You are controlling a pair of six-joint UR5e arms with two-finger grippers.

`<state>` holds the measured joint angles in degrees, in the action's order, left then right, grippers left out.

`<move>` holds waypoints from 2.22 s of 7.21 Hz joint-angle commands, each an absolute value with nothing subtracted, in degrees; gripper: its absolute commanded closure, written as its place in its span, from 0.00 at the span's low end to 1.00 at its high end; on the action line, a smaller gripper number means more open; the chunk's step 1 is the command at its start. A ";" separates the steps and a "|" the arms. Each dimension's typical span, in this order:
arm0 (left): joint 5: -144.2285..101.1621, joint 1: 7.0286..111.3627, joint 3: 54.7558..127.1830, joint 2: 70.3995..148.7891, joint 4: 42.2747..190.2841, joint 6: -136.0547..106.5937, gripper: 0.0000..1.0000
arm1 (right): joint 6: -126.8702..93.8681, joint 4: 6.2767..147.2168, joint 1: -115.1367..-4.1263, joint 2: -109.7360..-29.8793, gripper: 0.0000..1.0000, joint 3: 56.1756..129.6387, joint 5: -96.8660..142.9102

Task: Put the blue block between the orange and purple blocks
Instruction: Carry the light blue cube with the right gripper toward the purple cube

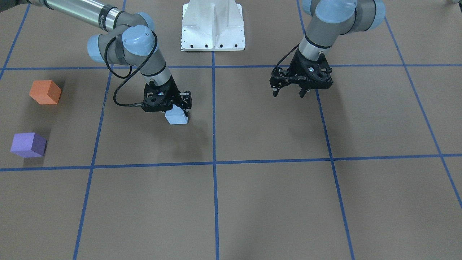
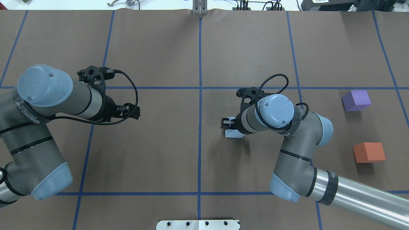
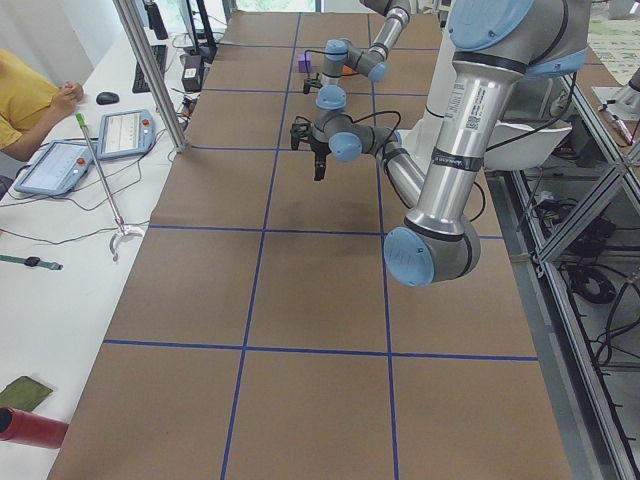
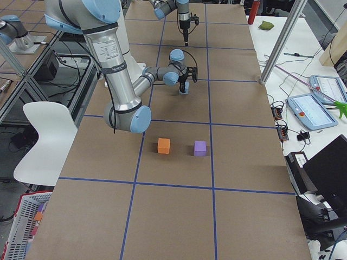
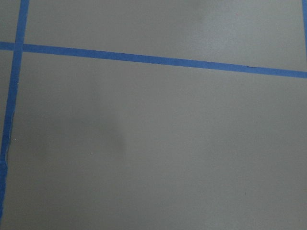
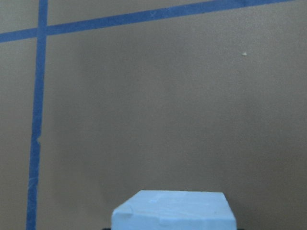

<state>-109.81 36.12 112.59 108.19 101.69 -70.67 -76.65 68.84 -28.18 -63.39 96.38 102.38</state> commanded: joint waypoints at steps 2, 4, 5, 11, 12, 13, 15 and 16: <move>-109.78 36.12 112.59 108.19 101.69 -70.66 0.00 | -71.75 77.60 -34.44 -68.61 0.83 106.76 107.21; -109.78 36.12 112.59 108.19 101.69 -70.75 0.00 | -66.12 77.08 -38.73 -77.66 0.83 110.29 110.88; -109.78 36.04 112.50 108.19 101.69 -70.75 0.00 | -65.66 76.99 -41.63 -80.04 0.83 110.30 115.44; -109.69 35.86 112.32 108.19 101.69 -71.10 0.00 | -46.50 71.57 -56.67 -93.51 0.91 106.81 124.00; -109.60 35.69 112.32 108.19 101.69 -71.28 0.00 | -45.10 70.06 -58.69 -94.39 0.94 105.40 126.54; -109.60 35.68 112.32 108.19 101.69 -71.28 0.00 | -37.78 69.96 -60.71 -96.48 0.94 103.64 128.04; -109.51 35.68 112.41 108.28 101.69 -71.54 0.00 | -35.86 69.96 -61.17 -97.03 0.91 101.87 128.67; -109.60 35.68 112.50 108.28 101.69 -71.54 0.00 | -35.86 69.96 -61.08 -97.03 0.86 100.91 130.15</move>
